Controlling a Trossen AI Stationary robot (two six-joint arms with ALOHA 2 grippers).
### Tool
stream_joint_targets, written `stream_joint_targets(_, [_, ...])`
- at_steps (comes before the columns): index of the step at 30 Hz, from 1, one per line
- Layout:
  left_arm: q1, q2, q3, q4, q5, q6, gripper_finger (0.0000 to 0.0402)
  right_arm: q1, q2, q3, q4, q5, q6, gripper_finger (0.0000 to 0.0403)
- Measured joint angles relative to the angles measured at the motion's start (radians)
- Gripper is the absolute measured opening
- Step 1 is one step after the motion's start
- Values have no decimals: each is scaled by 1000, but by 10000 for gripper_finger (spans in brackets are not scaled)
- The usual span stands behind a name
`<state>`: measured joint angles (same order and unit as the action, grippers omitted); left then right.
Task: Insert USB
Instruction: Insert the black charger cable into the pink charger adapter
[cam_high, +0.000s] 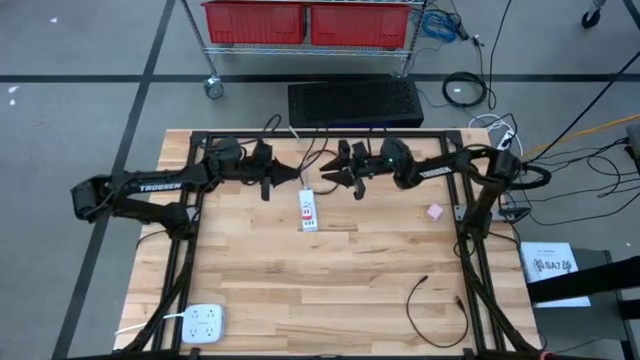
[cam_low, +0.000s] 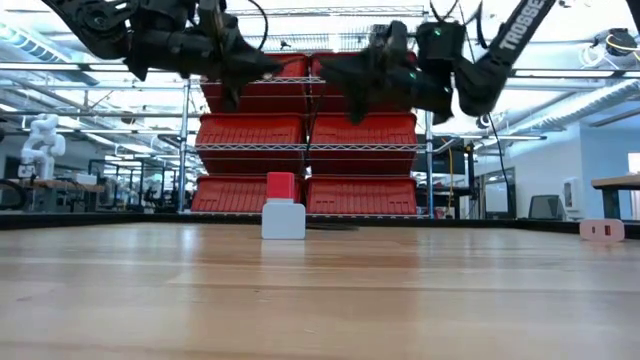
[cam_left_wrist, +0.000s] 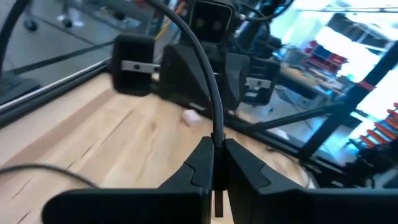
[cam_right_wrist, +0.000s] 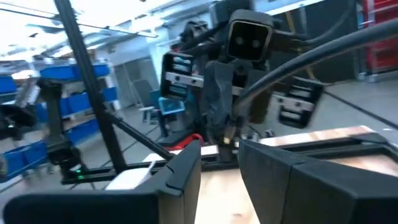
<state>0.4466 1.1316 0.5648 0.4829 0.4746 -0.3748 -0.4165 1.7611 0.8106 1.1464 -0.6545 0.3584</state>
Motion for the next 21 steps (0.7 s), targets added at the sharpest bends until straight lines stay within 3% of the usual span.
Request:
stream_joint_targets(11, [-43, 0, 0, 96, 114, 23, 27, 48, 0, 189, -187, -89, -79, 100])
stream_joint_targets(21, [-55, 0, 0, 116, 187, 23, 28, 96, 1, 230, -243, -103, -238, 100])
